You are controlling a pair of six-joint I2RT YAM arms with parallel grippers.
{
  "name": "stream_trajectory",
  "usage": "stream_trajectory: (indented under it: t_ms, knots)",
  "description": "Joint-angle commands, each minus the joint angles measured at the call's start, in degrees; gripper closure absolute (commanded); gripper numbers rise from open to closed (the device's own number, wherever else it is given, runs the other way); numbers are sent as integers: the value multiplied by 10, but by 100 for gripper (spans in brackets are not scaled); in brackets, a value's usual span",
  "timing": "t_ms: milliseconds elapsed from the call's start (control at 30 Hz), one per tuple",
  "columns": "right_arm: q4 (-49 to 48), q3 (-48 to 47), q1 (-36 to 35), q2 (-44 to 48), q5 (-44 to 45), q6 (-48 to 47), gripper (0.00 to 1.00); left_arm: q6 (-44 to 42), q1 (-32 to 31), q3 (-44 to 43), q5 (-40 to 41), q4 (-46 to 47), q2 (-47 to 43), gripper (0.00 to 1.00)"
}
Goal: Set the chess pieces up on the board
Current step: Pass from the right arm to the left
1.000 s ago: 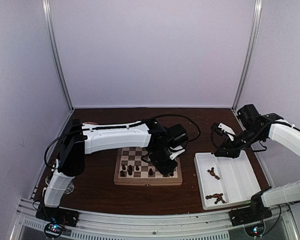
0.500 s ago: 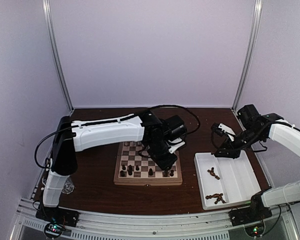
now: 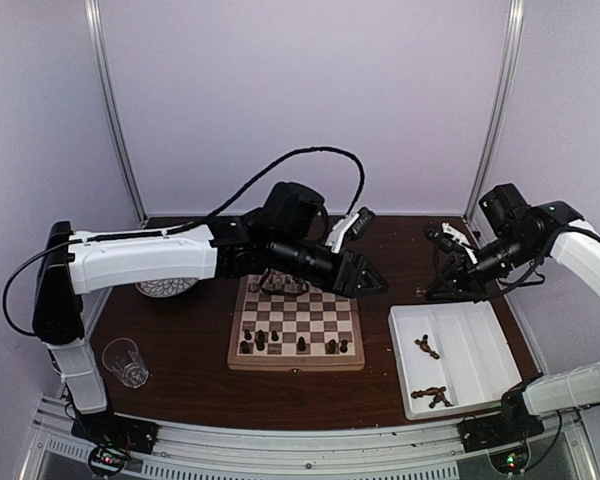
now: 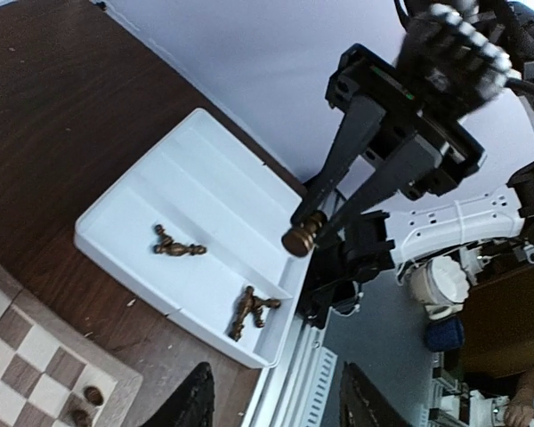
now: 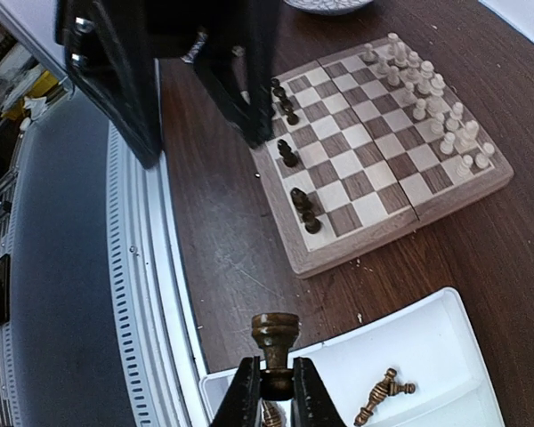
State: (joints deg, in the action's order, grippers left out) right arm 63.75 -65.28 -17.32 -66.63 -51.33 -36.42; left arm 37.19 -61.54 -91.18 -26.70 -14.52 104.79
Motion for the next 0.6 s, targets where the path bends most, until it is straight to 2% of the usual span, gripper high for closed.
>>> stream_trajectory:
  t_ms: [0, 133, 300, 567]
  knots:
    - [50, -41, -33, 4, -39, -24, 97, 92, -1, 15, -74, 206, 26, 51]
    - [40, -54, -57, 1, -29, -12, 97, 132, -1, 23, -95, 270, 44, 51]
    - [18, -56, -78, 1, -19, 11, 97, 168, -2, 15, -117, 301, 72, 53]
    - [-10, -60, -83, -1, -11, 36, 97, 180, -5, 10, -132, 302, 87, 58]
